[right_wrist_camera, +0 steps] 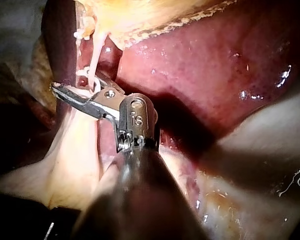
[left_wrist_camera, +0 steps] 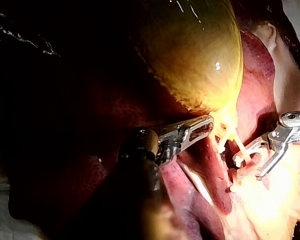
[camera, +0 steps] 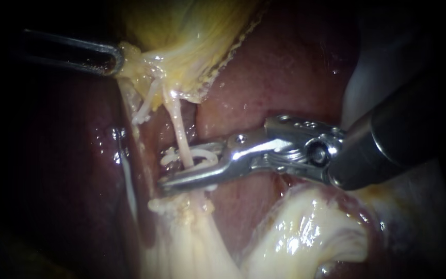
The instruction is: Clipping second clip right tube
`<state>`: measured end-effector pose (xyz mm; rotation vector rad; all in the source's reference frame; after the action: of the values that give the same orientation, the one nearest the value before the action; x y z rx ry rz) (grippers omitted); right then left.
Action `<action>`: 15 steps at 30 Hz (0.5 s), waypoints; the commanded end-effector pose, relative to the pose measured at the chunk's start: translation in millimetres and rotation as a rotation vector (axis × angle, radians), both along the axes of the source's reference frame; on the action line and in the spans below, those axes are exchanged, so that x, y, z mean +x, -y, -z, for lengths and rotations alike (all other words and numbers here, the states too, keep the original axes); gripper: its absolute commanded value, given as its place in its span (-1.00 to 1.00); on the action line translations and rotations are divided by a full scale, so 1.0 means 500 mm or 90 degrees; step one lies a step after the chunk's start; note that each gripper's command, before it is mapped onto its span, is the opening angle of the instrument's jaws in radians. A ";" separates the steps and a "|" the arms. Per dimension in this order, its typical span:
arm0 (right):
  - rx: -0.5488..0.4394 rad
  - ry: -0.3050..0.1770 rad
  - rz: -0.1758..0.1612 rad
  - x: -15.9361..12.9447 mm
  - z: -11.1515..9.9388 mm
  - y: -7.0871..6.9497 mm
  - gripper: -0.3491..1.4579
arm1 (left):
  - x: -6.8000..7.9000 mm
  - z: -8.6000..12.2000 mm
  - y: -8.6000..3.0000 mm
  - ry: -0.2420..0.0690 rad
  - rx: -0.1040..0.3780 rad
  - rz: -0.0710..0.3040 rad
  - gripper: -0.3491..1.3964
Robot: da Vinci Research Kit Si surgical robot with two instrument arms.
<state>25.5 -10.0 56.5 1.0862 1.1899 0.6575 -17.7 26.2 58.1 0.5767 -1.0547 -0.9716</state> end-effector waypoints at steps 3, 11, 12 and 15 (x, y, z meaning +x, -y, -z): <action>0.010 -0.014 0.002 0.0001 0.0012 0.0006 -0.08 | 0.0001 0.0000 0.0000 0.000 0.000 0.000 -1.00; 0.010 -0.016 0.006 -0.0008 0.0011 0.0007 -0.18 | 0.0001 0.0001 0.0001 0.000 0.000 0.000 -1.00; 0.011 -0.017 0.008 -0.0010 0.0010 0.0006 -0.22 | 0.0001 0.0001 0.0001 0.000 0.000 0.000 -1.00; 0.011 -0.018 0.009 -0.0015 0.0007 0.0006 -0.36 | 0.0001 0.0001 0.0001 0.000 0.000 0.000 -1.00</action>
<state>24.8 -10.2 56.2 1.1226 1.2015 0.6408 -17.7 26.1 58.1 0.5767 -1.0545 -0.9717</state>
